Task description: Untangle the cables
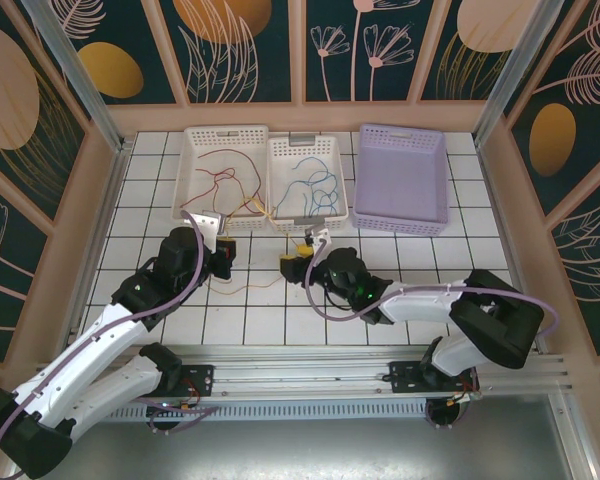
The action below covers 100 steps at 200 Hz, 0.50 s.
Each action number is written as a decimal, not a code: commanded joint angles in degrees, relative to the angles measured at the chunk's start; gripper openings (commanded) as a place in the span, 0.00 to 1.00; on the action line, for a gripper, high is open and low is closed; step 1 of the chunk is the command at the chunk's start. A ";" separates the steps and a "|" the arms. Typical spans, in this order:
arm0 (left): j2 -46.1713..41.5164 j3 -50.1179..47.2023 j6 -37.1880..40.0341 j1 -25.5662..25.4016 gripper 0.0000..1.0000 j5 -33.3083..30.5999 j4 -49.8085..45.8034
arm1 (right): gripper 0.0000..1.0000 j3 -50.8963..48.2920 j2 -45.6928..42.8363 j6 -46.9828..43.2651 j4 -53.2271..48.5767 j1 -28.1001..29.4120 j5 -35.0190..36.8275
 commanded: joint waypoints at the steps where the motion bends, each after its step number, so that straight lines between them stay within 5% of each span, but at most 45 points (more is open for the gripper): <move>1: -0.34 -0.58 0.97 0.36 0.00 0.46 1.38 | 0.52 1.28 1.22 -1.87 6.02 -0.24 3.07; 24: -0.51 -0.70 0.96 0.42 0.00 0.39 1.42 | 0.14 1.43 0.90 -2.12 4.99 -0.33 5.71; 39: -0.64 -0.62 0.97 0.35 0.00 0.33 1.33 | 0.01 0.33 -1.18 -1.93 3.83 -0.37 8.05; 100: -0.13 -0.52 1.05 0.36 0.00 -0.07 0.99 | 0.00 -3.43 -22.47 1.99 -17.27 -1.65 26.61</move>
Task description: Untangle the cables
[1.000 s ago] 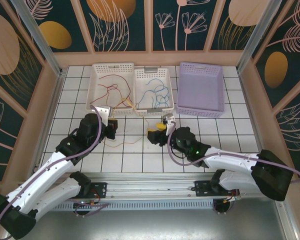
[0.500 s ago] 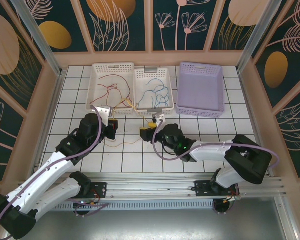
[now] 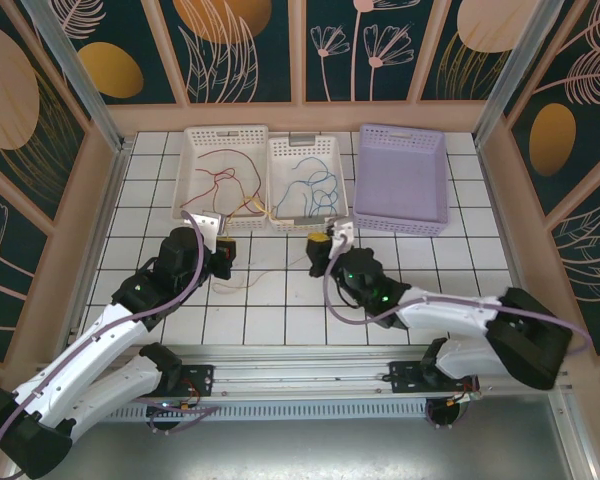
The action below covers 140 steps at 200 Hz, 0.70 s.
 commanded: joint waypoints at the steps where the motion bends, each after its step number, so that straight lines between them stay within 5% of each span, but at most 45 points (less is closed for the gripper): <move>1: -0.10 -0.37 1.07 0.36 0.00 -0.10 0.96 | 0.00 -1.11 -9.04 3.03 -11.55 -1.25 11.78; 63: 0.61 -0.06 1.17 0.37 0.00 -0.93 0.45 | 0.00 5.33 -30.77 11.16 -42.71 -10.98 19.05; 114: 2.38 0.35 1.03 0.38 0.00 -2.47 -0.53 | 0.00 15.35 -35.01 10.91 -54.59 -11.80 24.13; 140: 2.61 0.35 1.03 0.36 0.00 -2.30 -0.53 | 0.00 17.44 -36.37 9.12 -53.65 -11.78 20.92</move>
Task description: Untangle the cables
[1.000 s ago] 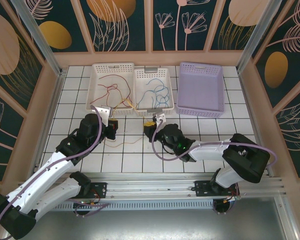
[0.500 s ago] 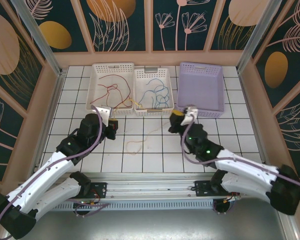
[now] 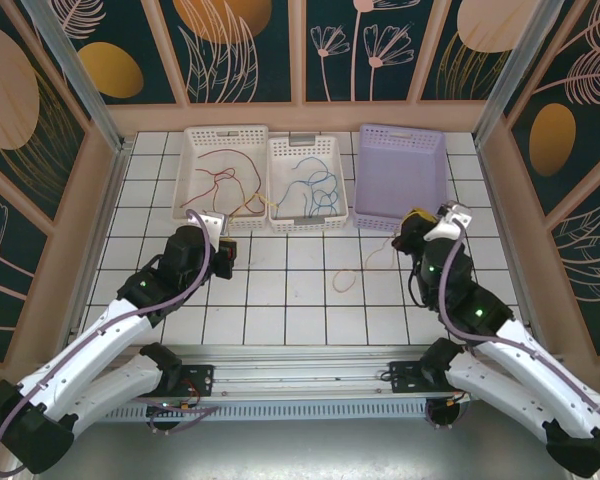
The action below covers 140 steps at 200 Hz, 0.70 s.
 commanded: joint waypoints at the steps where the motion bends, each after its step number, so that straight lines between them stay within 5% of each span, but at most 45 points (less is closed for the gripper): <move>1: 0.18 0.34 0.44 0.35 0.00 -0.79 -0.40 | 0.00 3.03 -1.12 -0.83 -3.94 -0.15 0.11; 83: 1.52 0.30 0.56 0.36 0.00 0.34 -0.31 | 0.00 26.33 15.76 -13.83 -6.32 -0.91 -4.45; 140: 1.85 0.22 0.53 0.35 0.00 0.54 -0.23 | 0.00 45.80 29.89 -19.50 -9.86 -7.51 -11.01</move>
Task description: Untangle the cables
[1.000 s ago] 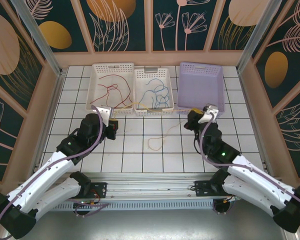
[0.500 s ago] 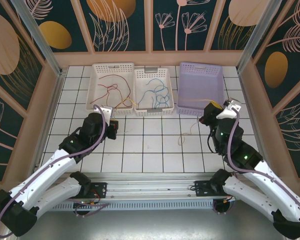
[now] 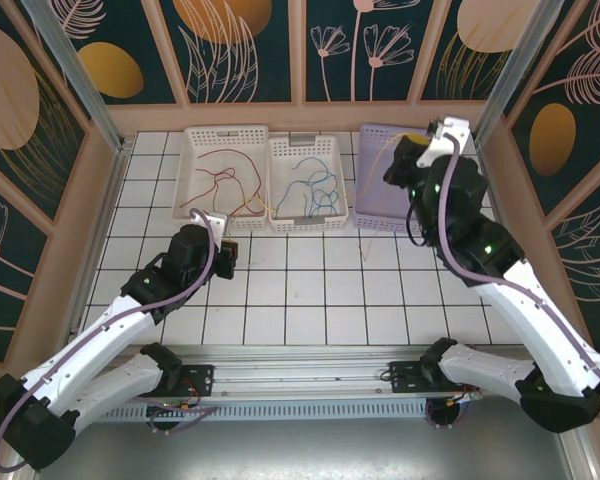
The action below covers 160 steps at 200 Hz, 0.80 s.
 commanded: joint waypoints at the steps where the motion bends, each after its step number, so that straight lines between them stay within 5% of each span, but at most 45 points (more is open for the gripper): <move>1: 0.16 0.19 0.53 0.35 0.00 0.50 -0.07 | 0.00 6.71 4.07 -4.48 -2.46 -3.31 -3.73; 77: 0.13 0.07 0.66 0.35 0.00 0.26 -0.07 | 0.00 22.61 20.97 -4.46 -4.33 -19.90 -15.50; 160: 0.74 0.14 0.71 0.43 0.00 0.47 0.17 | 0.00 14.24 22.65 -7.89 11.19 -23.43 -6.46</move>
